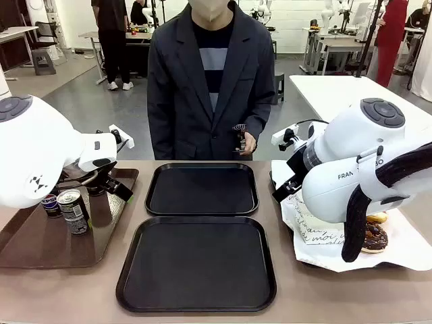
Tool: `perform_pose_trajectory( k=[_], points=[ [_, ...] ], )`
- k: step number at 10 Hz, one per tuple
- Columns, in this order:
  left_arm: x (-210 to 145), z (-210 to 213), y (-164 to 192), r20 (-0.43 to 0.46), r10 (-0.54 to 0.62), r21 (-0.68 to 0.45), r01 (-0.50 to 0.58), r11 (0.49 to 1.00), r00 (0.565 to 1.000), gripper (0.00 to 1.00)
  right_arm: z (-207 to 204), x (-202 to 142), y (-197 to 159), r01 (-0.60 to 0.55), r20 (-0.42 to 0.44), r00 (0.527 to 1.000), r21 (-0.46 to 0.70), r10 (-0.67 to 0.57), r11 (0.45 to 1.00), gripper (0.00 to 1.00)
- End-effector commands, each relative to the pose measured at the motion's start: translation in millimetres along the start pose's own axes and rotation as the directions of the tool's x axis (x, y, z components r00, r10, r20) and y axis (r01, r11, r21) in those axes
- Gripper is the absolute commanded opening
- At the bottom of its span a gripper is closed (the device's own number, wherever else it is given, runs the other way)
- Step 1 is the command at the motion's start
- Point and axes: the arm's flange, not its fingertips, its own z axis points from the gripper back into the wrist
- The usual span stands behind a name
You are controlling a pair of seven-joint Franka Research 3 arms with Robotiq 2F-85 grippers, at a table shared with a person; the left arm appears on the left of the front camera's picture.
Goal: Set up donuts and drinks on trays.
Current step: Pick up one Pepsi coke and place it on the Flat Tray.
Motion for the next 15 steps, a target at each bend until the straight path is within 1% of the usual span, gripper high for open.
perform_pose_trajectory(
  k=[1,13,14,15],
  points=[
    [0.0,0.0,-0.1,0.0,0.0,0.0,0.0,1.0,1.0,1.0,0.0,0.0,0.0,0.0,0.0,1.0,0.0,0.0,1.0,1.0],
    [0.0,0.0,0.0,0.0,0.0,0.0,0.0,1.0,1.0,1.0,0.0,0.0,0.0,0.0,0.0,1.0,0.0,0.0,1.0,1.0],
    [-8.1,19.2,-1.7,-0.011,-0.021,0.004,0.021,1.0,1.0,1.0,14.9,-10.7,9.0,-0.013,-0.048,0.999,-0.023,0.012,1.0,1.0],
    [-22.2,44.0,-7.7,-0.023,-0.029,-0.055,0.028,0.998,0.999,1.0,38.8,-26.8,17.2,-0.009,-0.091,0.996,0.033,0.012,0.999,1.0]
  ],
)
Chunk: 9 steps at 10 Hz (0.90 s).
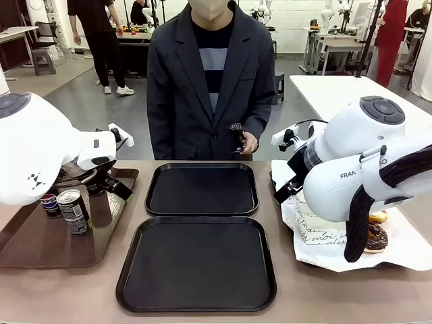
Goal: Set up donuts and drinks on trays.
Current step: Pick up one Pepsi coke and place it on the Flat Tray.
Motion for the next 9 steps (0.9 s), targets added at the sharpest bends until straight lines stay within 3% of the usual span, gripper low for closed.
perform_pose_trajectory(
  k=[1,3,5,7,8,9],
  points=[
    [-43.4,56.7,-17.6,-0.021,-0.064,-0.063,0.063,0.996,0.998,1.0,56.2,-46.9,26.1,0.0,-0.057,0.998,0.062,0.004,0.998,1.0],
    [-79.2,99.5,-31.0,-0.12,-0.128,-0.091,0.117,0.989,0.985,1.0,102.8,-92.8,48.7,-0.012,-0.143,0.989,0.079,0.023,0.997,1.0],
    [-112.4,123.4,-41.4,-0.15,-0.123,-0.135,0.103,0.985,0.981,1.0,128.2,-131.3,61.4,-0.001,-0.182,0.983,0.086,0.017,0.996,1.0],
    [-141.0,128.6,-41.7,-0.201,-0.103,-0.171,0.069,0.983,0.974,1.0,126.5,-157.3,58.0,0.045,-0.216,0.976,0.107,-0.021,0.993,1.0],
    [-137.5,118.5,-34.2,-0.206,-0.09,-0.172,0.055,0.984,0.974,1.0,117.4,-152.4,42.3,0.062,-0.201,0.979,0.106,-0.039,0.992,1.0],
    [-30.1,147.7,-21.5,-0.208,-0.113,-0.144,0.084,0.986,0.972,1.0,159.2,-32.4,31.3,-0.008,-0.221,0.975,0.087,0.027,0.996,1.0]
  ],
)
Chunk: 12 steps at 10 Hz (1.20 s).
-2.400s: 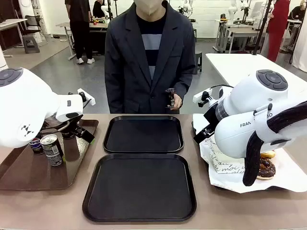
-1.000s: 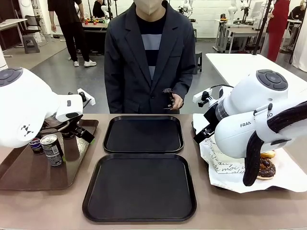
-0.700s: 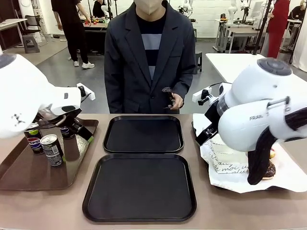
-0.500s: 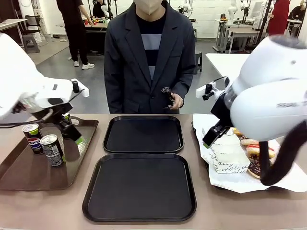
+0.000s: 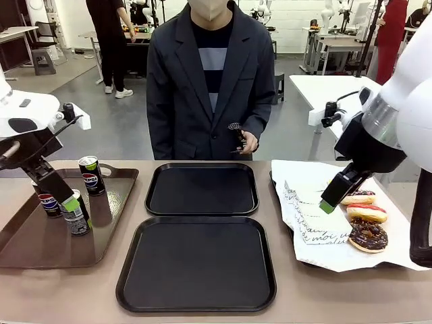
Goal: Set up donuts and drinks on trays.
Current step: Pick up one Pepsi coke and place it on the Flat Tray.
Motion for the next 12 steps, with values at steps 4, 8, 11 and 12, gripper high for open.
perform_pose_trajectory(
  k=[4,8,11,12],
  points=[
    [-0.3,2.2,17.7,0.124,0.062,-0.189,-0.038,0.981,0.99,1.0,-4.0,3.3,3.7,-0.011,-0.006,1.0,-0.007,0.011,1.0,1.0],
    [-50.8,13.3,100.3,0.253,0.39,-0.8,-0.035,0.599,0.885,1.0,-7.9,-61.7,-112.8,0.25,0.12,0.91,0.607,-0.398,0.754,1.0],
    [-89.3,6.0,161.0,0.198,0.542,-0.874,-0.103,0.476,0.817,1.0,-22.5,-134.7,-190.2,0.372,0.069,0.766,0.764,-0.64,0.527,1.0],
    [-105.4,0.4,178.8,0.185,0.602,-0.887,-0.131,0.442,0.777,1.0,-27.7,-162.1,-210.2,0.377,0.054,0.724,0.804,-0.688,0.46,1.0]
  ],
)
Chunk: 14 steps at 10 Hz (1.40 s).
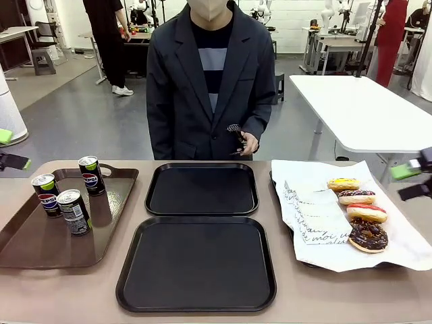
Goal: Set up donuts and drinks on trays.
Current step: Pick up one Pepsi coke and place it on the Flat Tray.
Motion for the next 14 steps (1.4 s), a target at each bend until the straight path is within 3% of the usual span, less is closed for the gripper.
perform_pose_trajectory(
  k=[1,3,6,10,11,12,14],
  points=[
    [3.1,29.3,28.6,0.092,0.086,0.022,-0.089,0.996,0.992,1.0,32.0,-3.6,-39.0,0.069,0.069,0.995,0.091,-0.076,0.993,1.0],
    [-13.0,63.5,48.1,0.186,0.156,0.043,-0.167,0.985,0.97,1.0,69.3,-23.1,-61.5,0.073,0.148,0.985,0.134,-0.093,0.988,1.0],
    [-30.6,90.8,56.0,0.244,0.192,0.095,-0.22,0.971,0.951,1.0,103.3,-43.3,-74.2,0.075,0.205,0.973,0.167,-0.11,0.983,1.0],
    [-40.9,104.2,50.9,0.272,0.21,0.191,-0.266,0.945,0.939,1.0,104.3,-48.7,-85.2,0.104,0.227,0.964,0.168,-0.141,0.98,1.0],
    [-38.2,99.0,46.8,0.246,0.196,0.206,-0.249,0.946,0.949,1.0,90.3,-39.5,-81.2,0.12,0.217,0.966,0.095,-0.138,0.988,1.0],
    [-41.1,109.0,56.3,0.275,0.205,0.147,-0.252,0.957,0.939,1.0,109.8,-55.9,-85.5,0.121,0.218,0.964,0.162,-0.155,0.979,1.0],
    [-41.1,109.0,56.3,0.275,0.205,0.147,-0.252,0.957,0.939,1.0,109.8,-55.9,-85.5,0.121,0.218,0.964,0.162,-0.155,0.979,1.0]
  ],
)
